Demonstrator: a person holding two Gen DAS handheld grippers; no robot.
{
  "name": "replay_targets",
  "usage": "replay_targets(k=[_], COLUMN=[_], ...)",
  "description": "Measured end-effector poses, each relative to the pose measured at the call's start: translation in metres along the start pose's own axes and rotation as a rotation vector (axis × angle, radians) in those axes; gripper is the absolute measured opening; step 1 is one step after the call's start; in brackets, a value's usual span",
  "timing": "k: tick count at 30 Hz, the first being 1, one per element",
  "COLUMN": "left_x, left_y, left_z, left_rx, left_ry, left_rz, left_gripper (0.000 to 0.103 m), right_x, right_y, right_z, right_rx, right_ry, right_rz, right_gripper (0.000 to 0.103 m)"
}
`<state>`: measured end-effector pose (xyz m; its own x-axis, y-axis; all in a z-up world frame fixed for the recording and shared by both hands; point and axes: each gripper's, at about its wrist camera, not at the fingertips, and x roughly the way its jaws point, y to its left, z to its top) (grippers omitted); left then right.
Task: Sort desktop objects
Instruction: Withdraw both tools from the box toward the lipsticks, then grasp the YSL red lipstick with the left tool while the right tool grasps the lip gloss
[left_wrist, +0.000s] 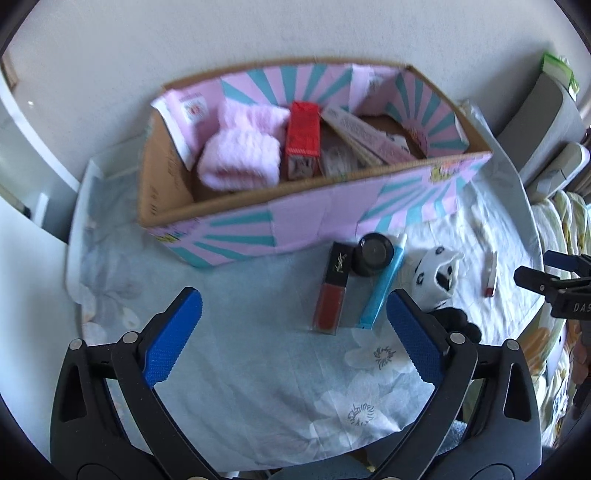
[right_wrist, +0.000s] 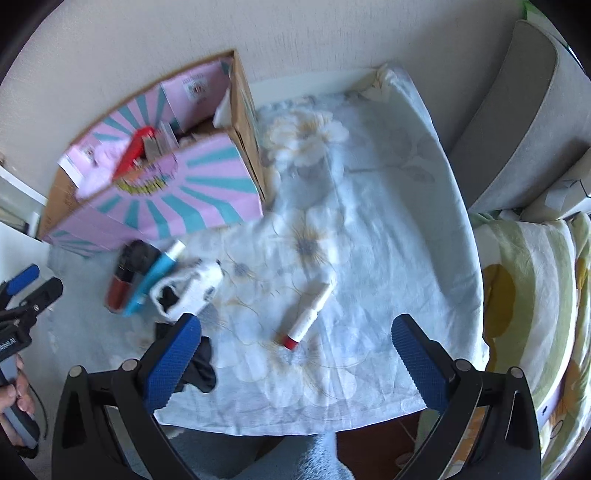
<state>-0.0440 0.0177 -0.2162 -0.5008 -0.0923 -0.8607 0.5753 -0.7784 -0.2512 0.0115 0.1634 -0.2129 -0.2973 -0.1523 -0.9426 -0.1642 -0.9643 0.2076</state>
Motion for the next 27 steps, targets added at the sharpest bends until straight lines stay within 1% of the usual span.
replay_targets(k=[2, 3, 6, 8, 9, 11, 13, 17, 19, 24, 27], left_x=[0.010, 0.013, 0.026, 0.035, 0.038, 0.045, 0.052, 0.059, 0.063, 0.069, 0.076], left_y=[-0.003, -0.005, -0.007, -0.008, -0.008, -0.007, -0.006, -0.007, -0.008, -0.013, -0.016], left_z=[-0.004, -0.004, -0.006, -0.006, -0.006, -0.005, -0.005, -0.005, -0.006, -0.006, -0.005], left_rx=[0.014, 0.018, 0.028, 0.032, 0.034, 0.033, 0.027, 0.016, 0.020, 0.028, 0.032], left_ry=[0.006, 0.008, 0.023, 0.035, 0.039, 0.048, 0.051, 0.057, 0.061, 0.054, 0.060], left_rz=[-0.005, -0.005, -0.009, -0.009, -0.008, -0.008, -0.011, -0.008, -0.008, -0.007, -0.007], left_gripper=[0.097, 0.097, 0.093, 0.090, 0.089, 0.082, 0.081, 0.074, 0.073, 0.072, 0.070], right_x=[0.007, 0.011, 0.022, 0.027, 0.030, 0.035, 0.040, 0.045, 0.047, 0.050, 0.053], right_y=[0.001, 0.002, 0.003, 0.003, 0.003, 0.002, 0.001, -0.001, 0.000, -0.002, -0.003], right_z=[-0.005, -0.008, -0.014, -0.016, -0.016, -0.016, -0.015, -0.015, -0.016, -0.018, -0.019], right_rx=[-0.008, -0.064, -0.077, -0.082, -0.085, -0.085, -0.083, -0.079, -0.089, -0.108, -0.116], right_ry=[0.010, 0.011, 0.036, 0.049, 0.057, 0.066, 0.074, 0.083, 0.088, 0.093, 0.101], right_rz=[-0.018, -0.026, -0.038, -0.044, -0.046, -0.049, -0.051, -0.051, -0.063, -0.076, -0.083], right_gripper=[0.103, 0.103, 0.100, 0.096, 0.092, 0.084, 0.075, 0.069, 0.064, 0.058, 0.052])
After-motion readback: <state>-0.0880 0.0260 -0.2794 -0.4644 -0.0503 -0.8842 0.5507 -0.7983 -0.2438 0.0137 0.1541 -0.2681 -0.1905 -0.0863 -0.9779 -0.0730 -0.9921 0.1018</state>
